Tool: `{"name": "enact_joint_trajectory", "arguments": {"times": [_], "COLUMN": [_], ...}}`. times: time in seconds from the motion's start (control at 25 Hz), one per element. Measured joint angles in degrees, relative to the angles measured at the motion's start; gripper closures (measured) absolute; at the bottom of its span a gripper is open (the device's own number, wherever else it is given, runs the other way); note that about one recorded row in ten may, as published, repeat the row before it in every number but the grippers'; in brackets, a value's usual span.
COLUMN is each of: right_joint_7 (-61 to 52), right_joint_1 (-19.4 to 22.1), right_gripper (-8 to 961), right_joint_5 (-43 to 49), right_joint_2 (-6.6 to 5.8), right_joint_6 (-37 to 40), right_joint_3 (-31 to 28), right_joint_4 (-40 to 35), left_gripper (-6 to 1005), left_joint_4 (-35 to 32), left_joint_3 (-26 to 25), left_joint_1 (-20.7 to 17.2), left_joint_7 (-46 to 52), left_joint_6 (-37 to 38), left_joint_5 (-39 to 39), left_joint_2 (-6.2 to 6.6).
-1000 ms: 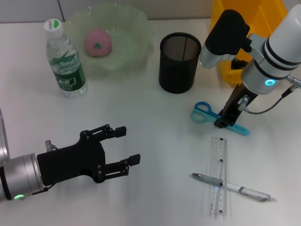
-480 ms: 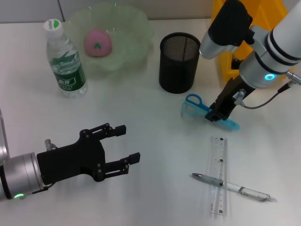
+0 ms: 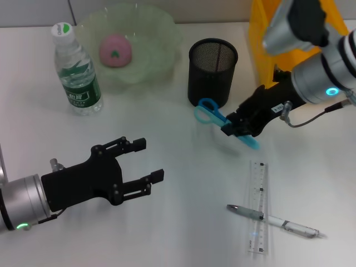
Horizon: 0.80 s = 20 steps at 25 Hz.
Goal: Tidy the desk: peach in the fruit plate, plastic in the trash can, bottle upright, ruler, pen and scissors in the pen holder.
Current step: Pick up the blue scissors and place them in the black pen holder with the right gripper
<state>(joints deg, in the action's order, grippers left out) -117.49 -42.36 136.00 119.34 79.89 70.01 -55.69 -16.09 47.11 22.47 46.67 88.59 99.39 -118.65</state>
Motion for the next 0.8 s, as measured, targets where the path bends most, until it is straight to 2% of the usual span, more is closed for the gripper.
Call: {"name": "enact_joint_trajectory", "arguments": {"times": [0.12,0.4,0.6,0.8], "right_joint_7": [9.13,22.29,34.36,48.31], "right_joint_1": [4.28,9.47,11.87,12.25], "right_gripper": [735,735,735,734], "right_joint_5": [-9.28,-21.93,-32.00,-42.50], "right_joint_2": [-0.05,-0.14,-0.16,-0.16], "right_joint_6": [-0.18,-0.04,-0.05,-0.28], "right_joint_3": [-2.79,-6.10,-8.16,-8.22], "right_joint_4": [0.44,4.08,11.47,21.58], "left_gripper": [228,228,228,228], "left_joint_4": [0.52,1.87,3.37,6.72], "left_joint_3": [0.00,0.00,-0.04,-0.45], "left_joint_1": [0.02,-0.30,-0.36,-0.11], "left_joint_7": [0.00,-0.58,-1.14,-5.88], "left_joint_6": [0.30,0.79,1.33,2.31], "left_joint_5": [-1.64,-5.82,-7.78,-9.26], "left_joint_2": [0.00,0.00,-0.07,-0.15]}}
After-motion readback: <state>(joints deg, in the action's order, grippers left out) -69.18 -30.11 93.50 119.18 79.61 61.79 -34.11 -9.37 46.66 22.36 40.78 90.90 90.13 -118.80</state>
